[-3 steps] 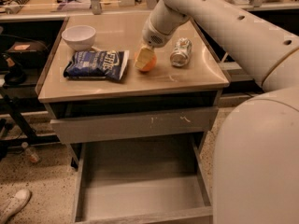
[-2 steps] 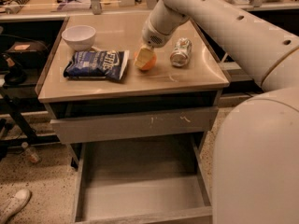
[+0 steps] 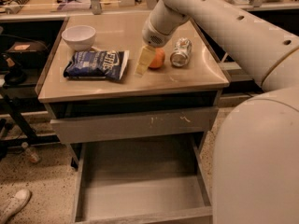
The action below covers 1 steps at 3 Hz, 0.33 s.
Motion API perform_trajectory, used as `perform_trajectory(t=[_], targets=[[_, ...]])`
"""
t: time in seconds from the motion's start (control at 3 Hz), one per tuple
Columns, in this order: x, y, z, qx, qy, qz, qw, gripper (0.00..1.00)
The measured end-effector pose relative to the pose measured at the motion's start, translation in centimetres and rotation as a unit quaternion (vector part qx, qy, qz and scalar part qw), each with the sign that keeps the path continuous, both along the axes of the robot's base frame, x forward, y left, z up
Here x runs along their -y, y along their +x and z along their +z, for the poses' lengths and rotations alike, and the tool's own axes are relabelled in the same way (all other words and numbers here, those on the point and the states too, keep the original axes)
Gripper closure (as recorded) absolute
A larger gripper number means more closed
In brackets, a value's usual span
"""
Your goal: Pick orange from middle drawer and place on counter
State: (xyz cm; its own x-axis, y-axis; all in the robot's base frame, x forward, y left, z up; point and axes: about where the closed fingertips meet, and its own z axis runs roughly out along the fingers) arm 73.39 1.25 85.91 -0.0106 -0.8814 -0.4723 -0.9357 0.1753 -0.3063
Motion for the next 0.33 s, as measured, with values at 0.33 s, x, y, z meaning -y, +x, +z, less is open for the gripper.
perform_trajectory(t=[0.33], targets=[[0.0, 0.0, 0.0, 0.0, 0.0, 0.0, 1.0, 0.0]])
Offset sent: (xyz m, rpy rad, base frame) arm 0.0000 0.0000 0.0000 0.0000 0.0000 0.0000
